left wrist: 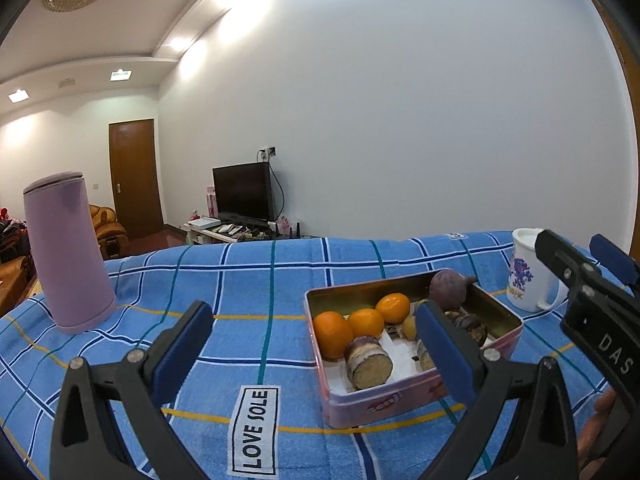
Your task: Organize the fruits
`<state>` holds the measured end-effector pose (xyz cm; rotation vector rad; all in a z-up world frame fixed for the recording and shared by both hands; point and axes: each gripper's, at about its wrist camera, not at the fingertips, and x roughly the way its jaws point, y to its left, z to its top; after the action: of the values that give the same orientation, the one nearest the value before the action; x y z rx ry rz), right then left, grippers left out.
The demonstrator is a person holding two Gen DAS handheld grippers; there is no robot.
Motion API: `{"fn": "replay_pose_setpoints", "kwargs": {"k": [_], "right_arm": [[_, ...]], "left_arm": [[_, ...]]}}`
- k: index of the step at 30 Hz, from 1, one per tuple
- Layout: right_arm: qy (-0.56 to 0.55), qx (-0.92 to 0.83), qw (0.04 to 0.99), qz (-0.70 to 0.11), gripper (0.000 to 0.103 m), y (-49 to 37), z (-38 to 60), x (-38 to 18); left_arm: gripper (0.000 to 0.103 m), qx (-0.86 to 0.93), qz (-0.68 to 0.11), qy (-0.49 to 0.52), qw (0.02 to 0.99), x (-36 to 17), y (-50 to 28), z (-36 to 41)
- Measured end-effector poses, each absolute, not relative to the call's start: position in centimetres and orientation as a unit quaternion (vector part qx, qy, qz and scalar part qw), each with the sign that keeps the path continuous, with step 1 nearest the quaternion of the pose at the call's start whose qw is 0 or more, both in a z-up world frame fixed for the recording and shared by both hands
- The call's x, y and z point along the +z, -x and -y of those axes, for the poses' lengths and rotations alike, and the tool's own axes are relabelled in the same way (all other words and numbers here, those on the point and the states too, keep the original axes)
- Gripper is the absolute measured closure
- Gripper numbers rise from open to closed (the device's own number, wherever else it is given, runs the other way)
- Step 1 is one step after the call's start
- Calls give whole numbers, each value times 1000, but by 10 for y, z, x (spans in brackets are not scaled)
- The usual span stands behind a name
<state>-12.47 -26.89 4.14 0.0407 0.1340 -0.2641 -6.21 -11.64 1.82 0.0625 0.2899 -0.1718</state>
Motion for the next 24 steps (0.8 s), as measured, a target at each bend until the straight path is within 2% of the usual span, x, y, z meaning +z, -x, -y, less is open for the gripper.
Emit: {"fn": "replay_pose_setpoints", "kwargs": {"k": [24], "right_arm": [[-18,-130,989,-71,24,123,271,41]], "left_arm": [[0,-84,-145,-31,985,18,61,115]]}}
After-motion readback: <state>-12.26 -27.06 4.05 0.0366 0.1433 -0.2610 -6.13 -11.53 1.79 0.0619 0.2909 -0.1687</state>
